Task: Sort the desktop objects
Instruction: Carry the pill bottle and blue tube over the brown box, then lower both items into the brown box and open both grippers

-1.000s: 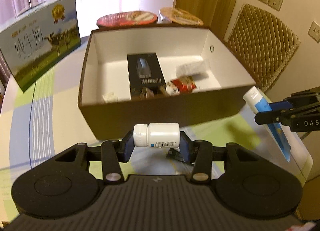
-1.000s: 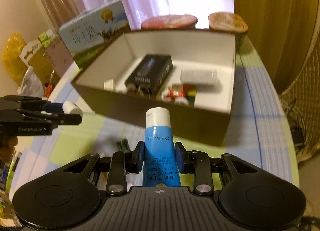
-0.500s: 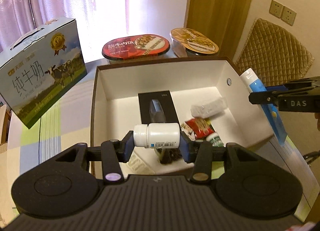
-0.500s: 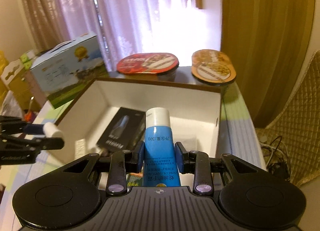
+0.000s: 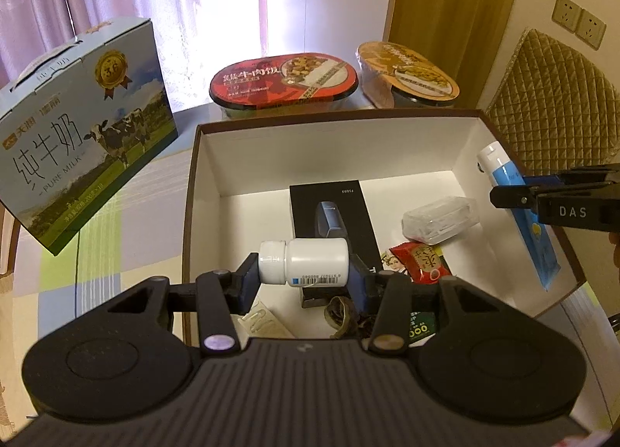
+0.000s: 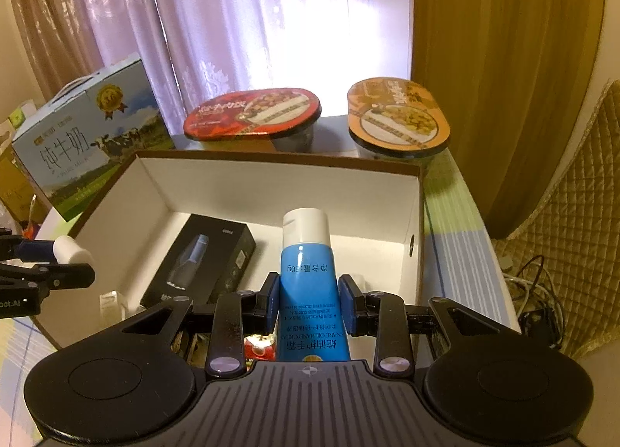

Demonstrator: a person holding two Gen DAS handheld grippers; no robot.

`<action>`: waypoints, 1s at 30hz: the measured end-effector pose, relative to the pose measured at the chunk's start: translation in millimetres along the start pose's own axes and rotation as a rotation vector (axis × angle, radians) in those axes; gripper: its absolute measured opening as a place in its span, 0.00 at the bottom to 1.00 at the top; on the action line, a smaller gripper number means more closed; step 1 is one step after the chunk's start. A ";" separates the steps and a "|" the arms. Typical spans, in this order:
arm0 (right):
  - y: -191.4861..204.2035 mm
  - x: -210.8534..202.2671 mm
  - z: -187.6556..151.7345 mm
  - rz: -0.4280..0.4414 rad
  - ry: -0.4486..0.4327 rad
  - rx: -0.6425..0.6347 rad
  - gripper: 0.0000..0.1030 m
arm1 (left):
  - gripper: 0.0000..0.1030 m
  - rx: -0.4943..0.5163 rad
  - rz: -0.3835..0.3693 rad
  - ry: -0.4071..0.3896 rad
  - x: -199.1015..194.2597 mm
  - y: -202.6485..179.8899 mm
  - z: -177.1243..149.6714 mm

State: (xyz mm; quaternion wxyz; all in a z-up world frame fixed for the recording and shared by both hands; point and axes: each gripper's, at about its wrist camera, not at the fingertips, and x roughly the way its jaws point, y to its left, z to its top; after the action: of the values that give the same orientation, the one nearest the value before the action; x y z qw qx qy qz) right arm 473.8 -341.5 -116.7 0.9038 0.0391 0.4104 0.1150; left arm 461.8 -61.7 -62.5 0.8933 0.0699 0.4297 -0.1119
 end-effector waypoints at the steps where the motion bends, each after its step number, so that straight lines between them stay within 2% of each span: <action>1: 0.3 3.0 0.2 0.002 0.003 -0.001 0.28 | 0.40 -0.001 0.001 0.005 3.0 0.4 -0.2; 10: 1.2 17.9 -0.8 0.006 0.006 -0.035 0.28 | 0.40 -0.004 0.004 0.042 23.0 4.9 -1.2; 30: 9.3 42.1 -25.2 -0.025 0.082 -0.139 0.29 | 0.40 0.028 -0.007 0.127 49.0 0.4 -14.7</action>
State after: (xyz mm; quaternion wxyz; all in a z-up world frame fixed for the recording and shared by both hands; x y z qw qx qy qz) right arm 480.1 -322.9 -162.7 0.8881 -0.0335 0.4384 0.1336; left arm 480.5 -64.9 -110.0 0.8629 0.0877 0.4840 -0.1163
